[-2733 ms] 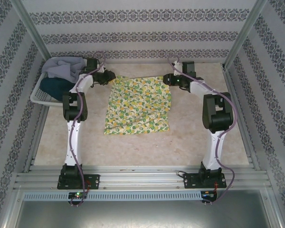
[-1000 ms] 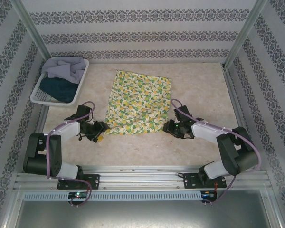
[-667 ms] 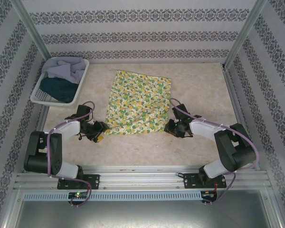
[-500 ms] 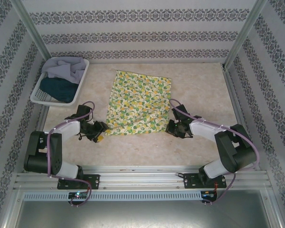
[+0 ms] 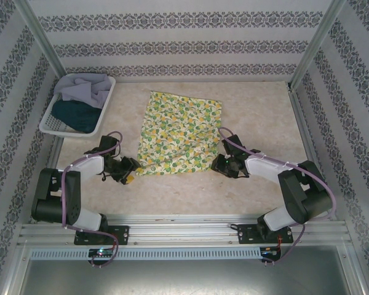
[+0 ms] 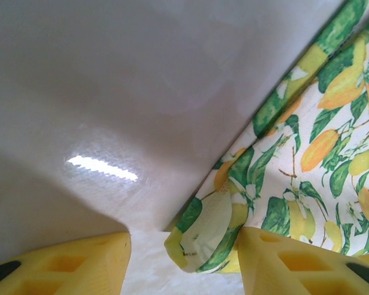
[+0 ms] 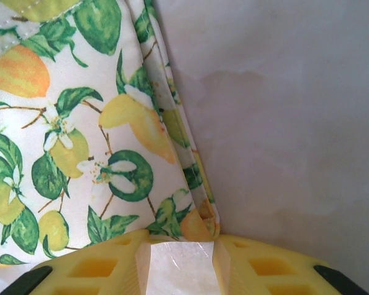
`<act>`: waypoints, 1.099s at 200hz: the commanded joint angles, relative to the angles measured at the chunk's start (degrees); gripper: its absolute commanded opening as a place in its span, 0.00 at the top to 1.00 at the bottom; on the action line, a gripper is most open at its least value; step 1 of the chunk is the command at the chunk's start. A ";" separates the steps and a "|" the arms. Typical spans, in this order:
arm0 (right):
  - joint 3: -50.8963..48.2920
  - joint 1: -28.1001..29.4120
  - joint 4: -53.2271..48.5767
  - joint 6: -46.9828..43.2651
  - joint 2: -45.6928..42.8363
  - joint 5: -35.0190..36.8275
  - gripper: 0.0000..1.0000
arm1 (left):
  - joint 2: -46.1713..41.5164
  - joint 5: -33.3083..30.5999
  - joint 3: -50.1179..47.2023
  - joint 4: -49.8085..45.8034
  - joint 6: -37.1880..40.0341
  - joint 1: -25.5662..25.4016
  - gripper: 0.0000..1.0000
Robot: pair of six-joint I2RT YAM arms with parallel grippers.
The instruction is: Fold and stack the skirts
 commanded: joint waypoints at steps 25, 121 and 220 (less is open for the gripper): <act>1.28 0.20 2.50 0.19 7.23 9.49 0.69 | 7.29 0.99 -1.20 15.43 -1.14 -1.17 0.53; 0.02 2.33 3.08 -0.13 2.51 9.03 1.00 | 3.44 2.83 1.19 5.33 0.69 -6.43 0.42; -3.08 3.21 9.53 1.37 -2.43 8.13 1.00 | 10.27 4.54 5.27 8.76 -1.88 -13.52 0.62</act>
